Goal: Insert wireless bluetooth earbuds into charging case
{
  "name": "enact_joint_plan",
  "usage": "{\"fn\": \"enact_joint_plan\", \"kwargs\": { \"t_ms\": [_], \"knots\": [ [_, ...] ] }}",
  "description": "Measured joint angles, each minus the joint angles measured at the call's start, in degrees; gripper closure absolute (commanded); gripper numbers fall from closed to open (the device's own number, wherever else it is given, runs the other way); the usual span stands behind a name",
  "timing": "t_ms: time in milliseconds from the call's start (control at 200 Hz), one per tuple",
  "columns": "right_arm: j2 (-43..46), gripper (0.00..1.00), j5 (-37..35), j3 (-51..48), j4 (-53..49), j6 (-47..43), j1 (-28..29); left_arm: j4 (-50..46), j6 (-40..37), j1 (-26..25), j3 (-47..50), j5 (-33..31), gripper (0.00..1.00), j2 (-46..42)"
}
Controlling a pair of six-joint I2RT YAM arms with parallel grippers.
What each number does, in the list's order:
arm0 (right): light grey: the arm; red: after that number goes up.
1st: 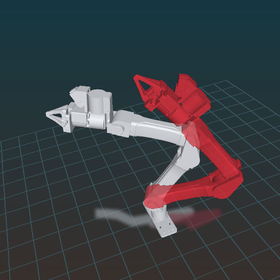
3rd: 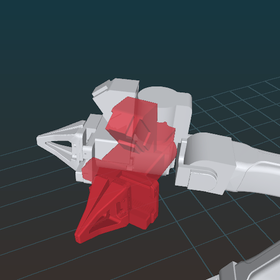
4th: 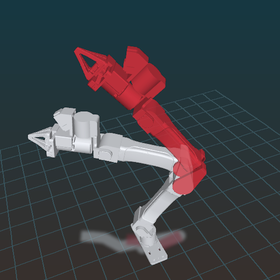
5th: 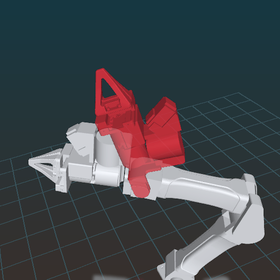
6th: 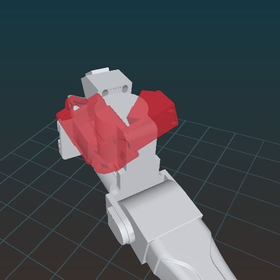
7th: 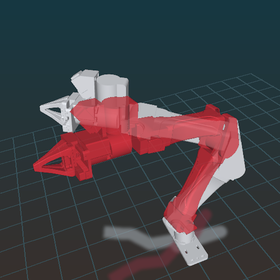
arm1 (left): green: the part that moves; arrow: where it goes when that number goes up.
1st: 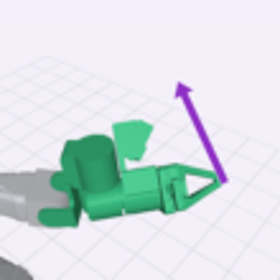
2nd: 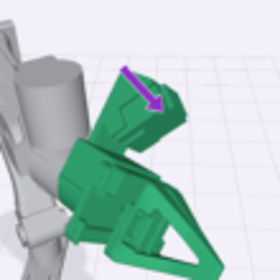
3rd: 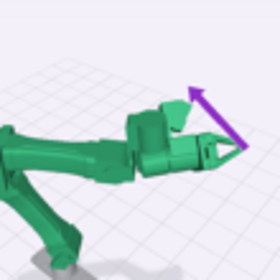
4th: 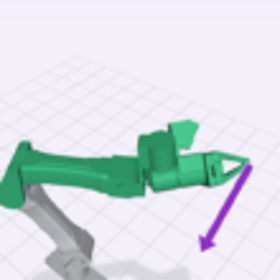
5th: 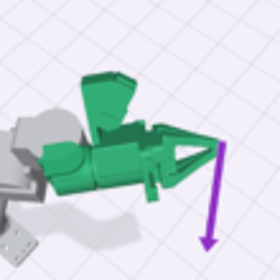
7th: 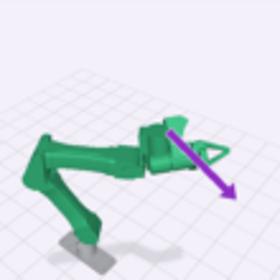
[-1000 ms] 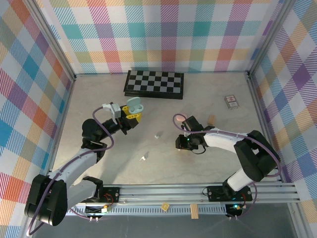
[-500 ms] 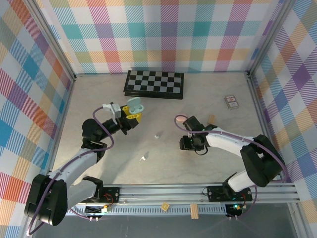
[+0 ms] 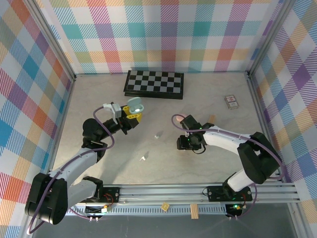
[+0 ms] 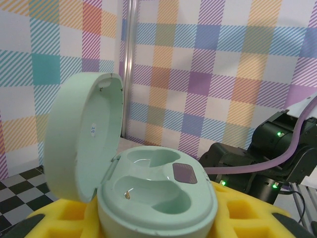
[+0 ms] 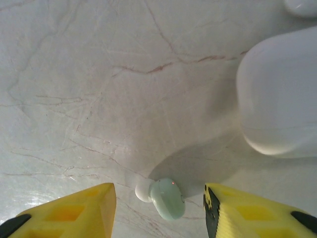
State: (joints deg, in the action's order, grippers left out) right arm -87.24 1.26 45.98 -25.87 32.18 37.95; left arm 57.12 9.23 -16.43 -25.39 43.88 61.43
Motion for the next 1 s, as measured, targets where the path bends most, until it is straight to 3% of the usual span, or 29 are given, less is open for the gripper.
{"fn": "enact_joint_plan", "kwargs": {
  "t_ms": [430,595,800,1000],
  "knots": [
    [0.68,0.52,9.94,-0.5,4.33,2.14,3.74,0.0,-0.02,0.0,0.0,-0.39,0.71,0.0],
    [2.56,0.51,7.08,0.35,2.12,-0.61,3.74,0.0,-0.02,0.0,0.0,-0.48,0.71,-0.07],
    [0.28,0.49,2.82,5.09,-1.36,-10.49,4.48,0.0,-0.02,0.07,0.02,-1.51,0.71,-0.2],
    [-7.19,0.54,-5.05,12.44,-7.1,-18.64,10.56,0.02,0.02,0.44,0.17,-2.03,0.71,-0.83]
  ]
}}
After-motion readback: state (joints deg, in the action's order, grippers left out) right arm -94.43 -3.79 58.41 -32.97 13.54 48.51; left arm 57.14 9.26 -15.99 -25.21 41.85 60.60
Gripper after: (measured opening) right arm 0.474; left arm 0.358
